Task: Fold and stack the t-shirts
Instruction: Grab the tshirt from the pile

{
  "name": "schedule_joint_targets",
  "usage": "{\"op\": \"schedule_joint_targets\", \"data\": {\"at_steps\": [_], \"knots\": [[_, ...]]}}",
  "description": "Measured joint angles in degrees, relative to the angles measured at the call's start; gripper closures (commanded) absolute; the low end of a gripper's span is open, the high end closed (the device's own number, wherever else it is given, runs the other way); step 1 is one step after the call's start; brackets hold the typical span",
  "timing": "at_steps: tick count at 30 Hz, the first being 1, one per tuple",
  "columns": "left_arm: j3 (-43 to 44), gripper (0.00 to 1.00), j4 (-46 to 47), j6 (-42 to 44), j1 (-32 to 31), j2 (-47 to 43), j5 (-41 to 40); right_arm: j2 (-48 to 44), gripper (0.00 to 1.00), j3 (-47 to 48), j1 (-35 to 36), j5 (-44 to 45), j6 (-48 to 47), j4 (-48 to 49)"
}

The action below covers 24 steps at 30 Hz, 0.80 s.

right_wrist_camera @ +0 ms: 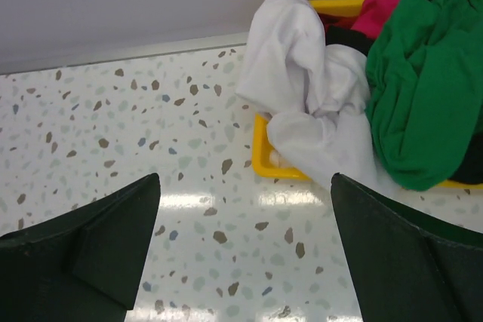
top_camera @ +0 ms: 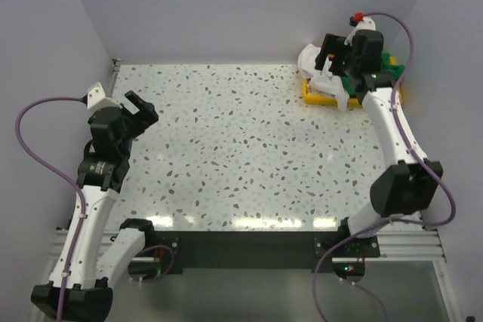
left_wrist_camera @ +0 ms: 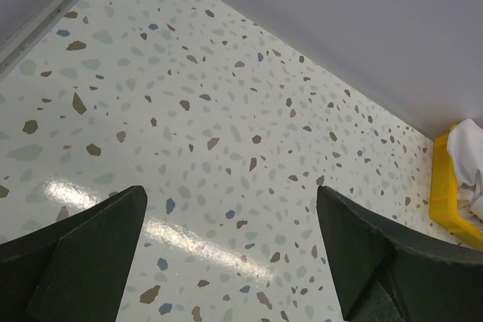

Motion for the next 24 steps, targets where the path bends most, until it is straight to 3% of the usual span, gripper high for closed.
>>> {"op": "schedule_joint_targets", "data": {"at_steps": [8, 16, 18, 19, 21, 22, 24], "knots": [[-0.2, 0.0, 0.2, 0.0, 0.0, 1.6, 0.1, 26.4, 0.04, 19.8, 0.5, 2.8, -7.4, -1.9], [-0.2, 0.0, 0.5, 0.0, 0.0, 2.6, 0.4, 46.0, 0.15, 37.4, 0.6, 8.1, -12.8, -3.8], [-0.2, 0.0, 0.5, 0.0, 0.0, 2.6, 0.4, 47.8, 0.33, 37.7, 0.5, 9.7, -13.9, -3.8], [-0.2, 0.0, 0.5, 0.0, 0.0, 2.6, 0.4, 48.3, 0.5, 37.7, 0.6, 10.5, -14.2, -3.8], [-0.2, 0.0, 0.5, 0.0, 0.0, 2.7, 0.4, 49.1, 0.69, 37.7, 0.5, 11.6, -14.6, -3.8], [-0.2, 0.0, 0.5, 0.0, 0.0, 2.7, 0.4, 49.1, 0.94, 37.6, 0.5, 11.9, -14.9, -3.8], [-0.2, 0.0, 0.5, 0.0, 0.0, 2.8, 0.4, 49.0, 1.0, 37.6, 0.5, 11.8, -15.0, -3.3]]}}
